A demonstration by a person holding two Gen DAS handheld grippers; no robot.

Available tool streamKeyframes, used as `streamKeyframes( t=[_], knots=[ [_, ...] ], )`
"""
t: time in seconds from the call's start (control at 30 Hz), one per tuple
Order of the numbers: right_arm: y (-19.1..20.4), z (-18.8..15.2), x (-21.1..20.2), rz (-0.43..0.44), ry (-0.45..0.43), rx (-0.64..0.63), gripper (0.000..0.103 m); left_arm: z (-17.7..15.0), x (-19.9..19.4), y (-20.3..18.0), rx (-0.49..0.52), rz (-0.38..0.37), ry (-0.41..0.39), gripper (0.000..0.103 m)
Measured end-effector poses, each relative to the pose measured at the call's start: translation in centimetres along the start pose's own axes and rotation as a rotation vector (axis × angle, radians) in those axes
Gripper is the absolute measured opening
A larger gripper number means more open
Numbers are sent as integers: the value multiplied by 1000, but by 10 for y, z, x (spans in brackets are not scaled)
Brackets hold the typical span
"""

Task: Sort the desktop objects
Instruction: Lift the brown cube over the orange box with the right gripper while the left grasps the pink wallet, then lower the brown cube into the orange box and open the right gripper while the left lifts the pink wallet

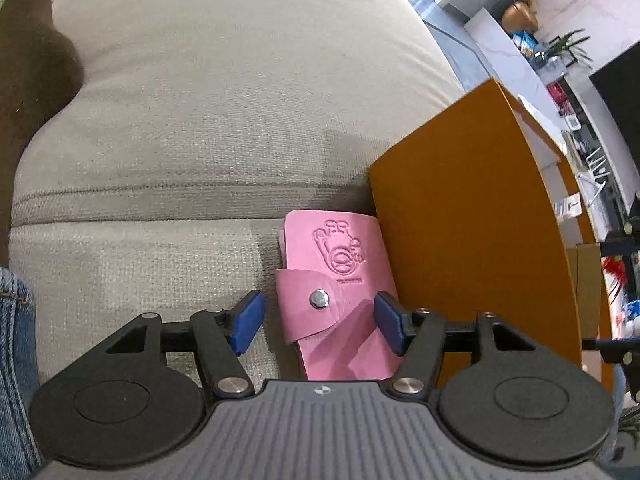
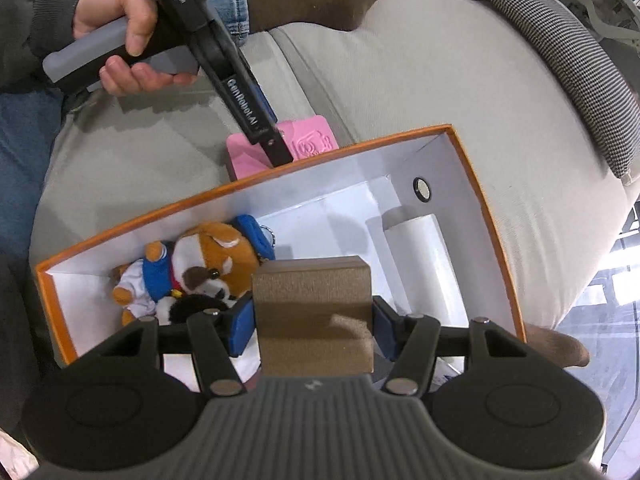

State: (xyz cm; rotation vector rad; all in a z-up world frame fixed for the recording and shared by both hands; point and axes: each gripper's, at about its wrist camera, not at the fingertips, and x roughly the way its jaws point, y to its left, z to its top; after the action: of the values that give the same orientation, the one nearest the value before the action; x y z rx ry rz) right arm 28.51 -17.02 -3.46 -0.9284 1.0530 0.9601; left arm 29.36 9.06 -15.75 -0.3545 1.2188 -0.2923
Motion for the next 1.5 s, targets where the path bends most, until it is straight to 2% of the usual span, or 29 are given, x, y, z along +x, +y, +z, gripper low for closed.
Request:
streamKeyframes(
  t=[0.1,0.13,0.2,0.27,0.33,0.43,0.67,0.8,0.83,0.97,1.03,1.1,1.3,1.5],
  knots=[
    [-3,0,3,9,-2,2,61,0,-2,-5,3,3,-1,69],
    [-3,0,4,12,-3,1,61,1,-2,-7,7,-2,-5,64],
    [-3,1,7,17,-5,-1,61,0,-2,-11,5,7,-12,61],
    [-3,1,8,20,-8,-2,61,-2,-6,-14,14,23,-24,54],
    [-3,1,10,22,-8,-2,61,-2,-10,-14,-15,22,-36,41],
    [-2,1,10,20,-6,-1,61,-3,-16,-9,-48,7,-44,37],
    [4,2,6,3,-2,-7,61,-16,-45,-40,102,100,-96,36],
    [5,1,4,4,-12,-22,61,-23,-68,-67,269,300,-51,36],
    [4,2,5,7,-15,-23,61,-28,-72,-70,324,322,-53,36],
    [-6,9,14,-9,-20,-28,61,-39,-67,-77,405,363,-4,36],
    [-13,11,20,-20,-16,-36,61,-44,-58,-79,422,363,18,37],
    [-18,13,28,-19,-13,-52,61,-48,-52,-76,395,326,37,37],
    [-25,13,52,-6,41,-117,61,-52,-52,-75,361,266,25,37],
    [-29,7,72,-24,87,-150,61,-57,-55,-80,360,263,3,37]
  ],
)
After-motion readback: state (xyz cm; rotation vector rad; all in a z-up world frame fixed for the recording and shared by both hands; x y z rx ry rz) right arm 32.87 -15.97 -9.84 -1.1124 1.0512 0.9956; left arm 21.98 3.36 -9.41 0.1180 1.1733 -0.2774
